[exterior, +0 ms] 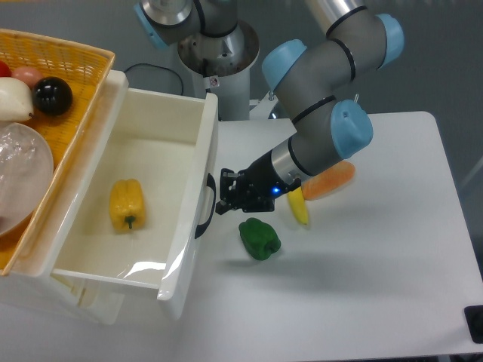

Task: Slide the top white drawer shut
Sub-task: 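Push the drawer front with the gripper, sliding the drawer inward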

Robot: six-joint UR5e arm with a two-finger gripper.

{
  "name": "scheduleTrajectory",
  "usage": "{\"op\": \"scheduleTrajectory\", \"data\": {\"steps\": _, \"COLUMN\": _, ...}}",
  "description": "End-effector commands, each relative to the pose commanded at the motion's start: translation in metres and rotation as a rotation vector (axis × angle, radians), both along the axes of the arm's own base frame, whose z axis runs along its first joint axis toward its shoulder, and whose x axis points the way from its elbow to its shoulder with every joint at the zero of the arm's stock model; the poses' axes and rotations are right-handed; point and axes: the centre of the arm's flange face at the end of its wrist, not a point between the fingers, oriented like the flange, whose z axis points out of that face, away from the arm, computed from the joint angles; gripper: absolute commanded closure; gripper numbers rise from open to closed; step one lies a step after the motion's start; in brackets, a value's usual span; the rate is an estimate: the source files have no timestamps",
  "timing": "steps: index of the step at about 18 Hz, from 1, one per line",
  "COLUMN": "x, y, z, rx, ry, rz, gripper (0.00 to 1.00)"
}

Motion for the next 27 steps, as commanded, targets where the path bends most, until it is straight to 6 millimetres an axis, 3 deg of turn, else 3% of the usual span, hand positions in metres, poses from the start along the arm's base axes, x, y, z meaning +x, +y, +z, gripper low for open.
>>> {"op": "scheduleTrajectory", "data": {"steps": 27, "x": 0.015, "y": 0.007, "z": 0.011, "rx": -0.001, "ry": -0.005, "rz": -0.006, "gripper": 1.00}}
